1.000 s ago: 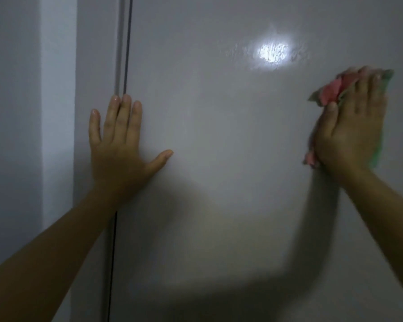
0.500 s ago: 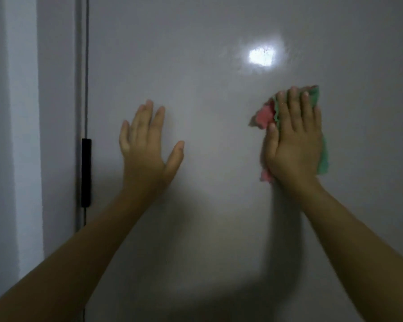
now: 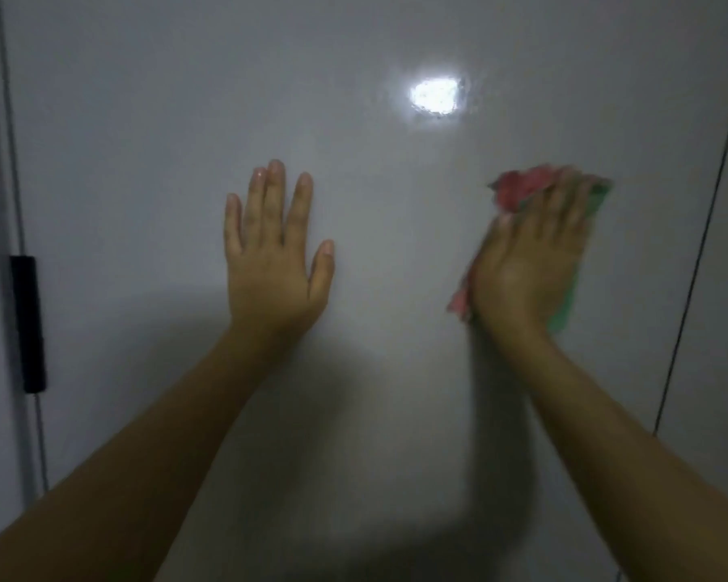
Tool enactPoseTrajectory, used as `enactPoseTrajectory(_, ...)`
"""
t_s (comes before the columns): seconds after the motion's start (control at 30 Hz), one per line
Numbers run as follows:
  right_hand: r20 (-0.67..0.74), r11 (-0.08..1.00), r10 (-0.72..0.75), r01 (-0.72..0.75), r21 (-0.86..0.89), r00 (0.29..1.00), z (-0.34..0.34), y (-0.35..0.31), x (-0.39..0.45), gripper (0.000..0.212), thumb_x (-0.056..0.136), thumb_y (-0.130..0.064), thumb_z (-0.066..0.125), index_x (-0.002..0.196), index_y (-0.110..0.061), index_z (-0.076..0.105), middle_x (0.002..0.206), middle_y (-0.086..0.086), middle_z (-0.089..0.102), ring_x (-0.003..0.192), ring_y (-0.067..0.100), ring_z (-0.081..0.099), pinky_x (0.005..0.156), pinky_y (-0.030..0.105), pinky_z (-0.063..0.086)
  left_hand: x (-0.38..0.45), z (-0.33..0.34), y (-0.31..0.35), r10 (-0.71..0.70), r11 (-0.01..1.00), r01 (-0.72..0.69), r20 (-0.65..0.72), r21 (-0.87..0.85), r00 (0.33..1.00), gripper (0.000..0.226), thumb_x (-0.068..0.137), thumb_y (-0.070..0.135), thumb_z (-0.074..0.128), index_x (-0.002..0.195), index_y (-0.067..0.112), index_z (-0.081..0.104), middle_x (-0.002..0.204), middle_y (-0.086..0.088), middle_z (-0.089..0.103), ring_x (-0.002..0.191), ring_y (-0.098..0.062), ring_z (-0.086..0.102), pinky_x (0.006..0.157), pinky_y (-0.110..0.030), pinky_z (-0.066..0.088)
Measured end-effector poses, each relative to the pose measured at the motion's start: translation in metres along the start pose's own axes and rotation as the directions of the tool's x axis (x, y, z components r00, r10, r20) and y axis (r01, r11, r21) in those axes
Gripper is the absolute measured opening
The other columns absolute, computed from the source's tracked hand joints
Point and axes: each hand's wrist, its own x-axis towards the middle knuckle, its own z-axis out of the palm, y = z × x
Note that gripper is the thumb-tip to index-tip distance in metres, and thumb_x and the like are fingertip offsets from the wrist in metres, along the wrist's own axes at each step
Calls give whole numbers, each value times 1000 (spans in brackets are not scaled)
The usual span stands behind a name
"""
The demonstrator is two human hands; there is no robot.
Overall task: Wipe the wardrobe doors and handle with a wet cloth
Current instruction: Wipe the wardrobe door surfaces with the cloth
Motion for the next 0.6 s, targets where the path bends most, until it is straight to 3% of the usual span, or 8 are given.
enactPoseTrajectory(0.07,103,928,-371,364,83,923,1,-16,-42,54,97,-28,35,144,-2,33,151,17,31,141,37,25,117,50,16,2,-1,-2,7,1000,-7,-2,5,1000,62,95,38,37,149,8,27,155,-20,22,145,-31,16,117,-48,8)
enactPoseTrajectory(0.17,176,612,-790,772,171,588,-14,30,-42,49,98,-30,37,144,-13,36,151,8,32,142,27,26,117,45,18,2,-3,7,-35,998,35,-5,-59,999,61,95,37,37,147,6,30,154,-21,23,144,-33,16,117,-43,2)
enactPoseTrajectory(0.23,153,660,-751,737,146,642,-18,65,-15,50,97,-29,37,144,-10,34,150,11,30,141,28,26,119,42,14,6,-9,16,-104,986,102,-14,-133,994,59,95,36,37,144,5,34,153,-21,25,144,-34,17,116,-43,-1)
enactPoseTrajectory(0.33,76,951,-306,302,62,949,-16,87,15,54,100,-29,31,148,-5,24,153,16,27,143,30,21,119,43,11,14,-13,38,-159,971,151,-27,-187,987,55,94,33,38,140,3,39,152,-22,26,144,-34,18,116,-45,-2)
enactPoseTrajectory(0.4,-40,999,30,-30,-13,999,-6,60,6,55,98,-26,32,145,2,29,151,21,30,142,38,24,117,48,15,22,-8,64,-132,967,120,-38,-224,991,53,94,31,39,138,3,42,151,-23,27,143,-35,20,116,-46,-1)
enactPoseTrajectory(0.43,-60,998,62,-62,-6,996,-1,39,-5,55,96,-25,34,142,5,33,149,24,32,140,41,26,117,49,15,25,-6,74,-118,965,106,-35,-241,992,53,93,30,39,138,3,43,151,-23,27,143,-35,20,116,-47,0)
enactPoseTrajectory(0.5,25,978,-206,204,47,978,-2,27,-31,54,96,-26,35,143,1,34,150,20,32,141,37,26,118,47,13,33,4,106,-77,960,68,-23,-271,997,54,93,30,40,140,4,42,152,-22,27,144,-34,20,116,-49,1)
enactPoseTrajectory(0.6,174,753,-657,650,103,733,-20,85,-36,51,98,-28,36,146,-11,29,153,8,25,144,25,19,119,42,9,35,15,141,-28,950,17,-31,-311,999,54,93,27,42,142,7,40,153,-20,26,144,-32,19,117,-47,1)
